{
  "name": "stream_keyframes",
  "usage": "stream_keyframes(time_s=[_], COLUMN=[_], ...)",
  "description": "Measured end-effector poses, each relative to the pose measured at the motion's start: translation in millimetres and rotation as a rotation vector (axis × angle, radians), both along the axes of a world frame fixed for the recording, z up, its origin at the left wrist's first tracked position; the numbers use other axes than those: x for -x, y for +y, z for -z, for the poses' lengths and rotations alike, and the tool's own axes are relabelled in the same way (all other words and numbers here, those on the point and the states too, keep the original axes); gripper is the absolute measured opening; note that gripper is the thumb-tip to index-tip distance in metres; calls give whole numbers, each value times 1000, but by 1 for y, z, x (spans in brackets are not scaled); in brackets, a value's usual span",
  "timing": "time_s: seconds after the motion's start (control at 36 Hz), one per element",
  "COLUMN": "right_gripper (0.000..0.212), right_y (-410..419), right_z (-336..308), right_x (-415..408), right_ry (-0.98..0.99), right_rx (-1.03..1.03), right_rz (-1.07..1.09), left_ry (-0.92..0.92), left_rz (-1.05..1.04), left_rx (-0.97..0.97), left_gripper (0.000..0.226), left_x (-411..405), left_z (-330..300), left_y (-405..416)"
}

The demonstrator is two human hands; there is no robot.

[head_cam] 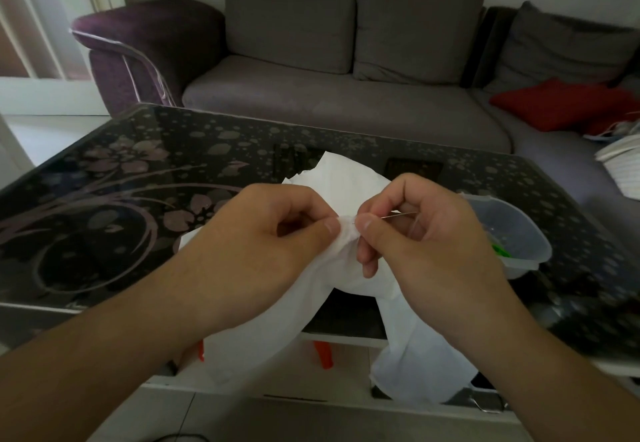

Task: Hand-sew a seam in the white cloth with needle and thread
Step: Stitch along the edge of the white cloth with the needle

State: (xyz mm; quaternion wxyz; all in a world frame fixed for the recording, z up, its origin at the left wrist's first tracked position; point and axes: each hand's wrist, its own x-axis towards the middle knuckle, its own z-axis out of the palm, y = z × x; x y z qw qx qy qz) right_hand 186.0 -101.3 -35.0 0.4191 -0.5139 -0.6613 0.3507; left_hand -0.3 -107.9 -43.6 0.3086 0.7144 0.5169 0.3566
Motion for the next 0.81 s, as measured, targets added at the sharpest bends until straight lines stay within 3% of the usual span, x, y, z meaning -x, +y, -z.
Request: stream_keyframes(time_s=[0.44, 0.81], right_gripper=[15, 8], right_y=[0, 8], right_z=[13, 9], right_x=[7, -4], right_ry=[-54, 244], right_rx=[-84, 126], right_rz=[139, -45], left_ry=[-20, -28], left_rz=[23, -12], left_rx=[-9, -5], left_gripper=[16, 15], left_x=[-1, -1], left_z=[-1, 0], left_y=[0, 2])
